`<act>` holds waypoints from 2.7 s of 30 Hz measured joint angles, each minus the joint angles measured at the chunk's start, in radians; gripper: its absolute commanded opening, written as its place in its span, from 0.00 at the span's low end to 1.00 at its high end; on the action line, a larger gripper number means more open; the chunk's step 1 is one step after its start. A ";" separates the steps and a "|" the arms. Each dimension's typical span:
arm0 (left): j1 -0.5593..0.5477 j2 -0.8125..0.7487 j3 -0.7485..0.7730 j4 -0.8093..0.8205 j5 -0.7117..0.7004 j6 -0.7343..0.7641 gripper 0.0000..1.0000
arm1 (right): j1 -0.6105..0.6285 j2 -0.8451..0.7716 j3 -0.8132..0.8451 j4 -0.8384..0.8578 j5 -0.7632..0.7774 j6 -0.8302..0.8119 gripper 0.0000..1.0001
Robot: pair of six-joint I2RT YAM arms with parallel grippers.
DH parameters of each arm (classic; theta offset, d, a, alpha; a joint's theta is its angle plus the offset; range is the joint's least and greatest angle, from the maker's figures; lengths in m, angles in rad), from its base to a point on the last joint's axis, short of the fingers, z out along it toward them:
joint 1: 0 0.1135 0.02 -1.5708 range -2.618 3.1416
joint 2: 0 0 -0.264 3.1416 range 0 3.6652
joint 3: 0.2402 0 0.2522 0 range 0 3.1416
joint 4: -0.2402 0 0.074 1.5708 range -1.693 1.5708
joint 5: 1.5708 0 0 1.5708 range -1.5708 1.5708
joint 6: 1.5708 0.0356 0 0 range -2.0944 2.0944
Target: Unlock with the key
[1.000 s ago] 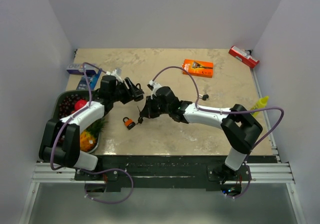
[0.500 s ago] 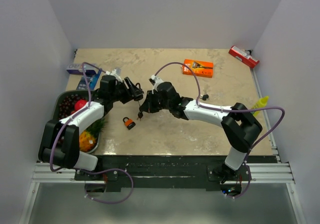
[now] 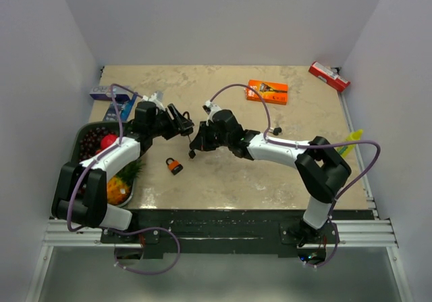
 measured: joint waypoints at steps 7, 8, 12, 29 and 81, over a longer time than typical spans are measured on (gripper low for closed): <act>0.000 -0.001 0.000 0.000 -0.002 0.004 0.00 | -0.006 0.016 0.000 0.001 -0.003 0.002 0.00; 0.000 -0.001 0.000 0.000 -0.002 0.004 0.00 | -0.006 0.016 0.000 0.002 -0.003 0.002 0.00; 0.000 -0.001 0.000 0.000 -0.004 0.004 0.00 | -0.007 0.016 0.000 0.002 -0.004 0.002 0.00; 0.000 -0.001 0.000 0.000 -0.004 0.004 0.00 | -0.008 0.016 0.000 0.016 -0.018 0.003 0.00; 0.000 -0.001 0.000 0.030 -0.021 0.004 0.00 | 0.001 0.021 0.034 0.024 0.060 0.042 0.00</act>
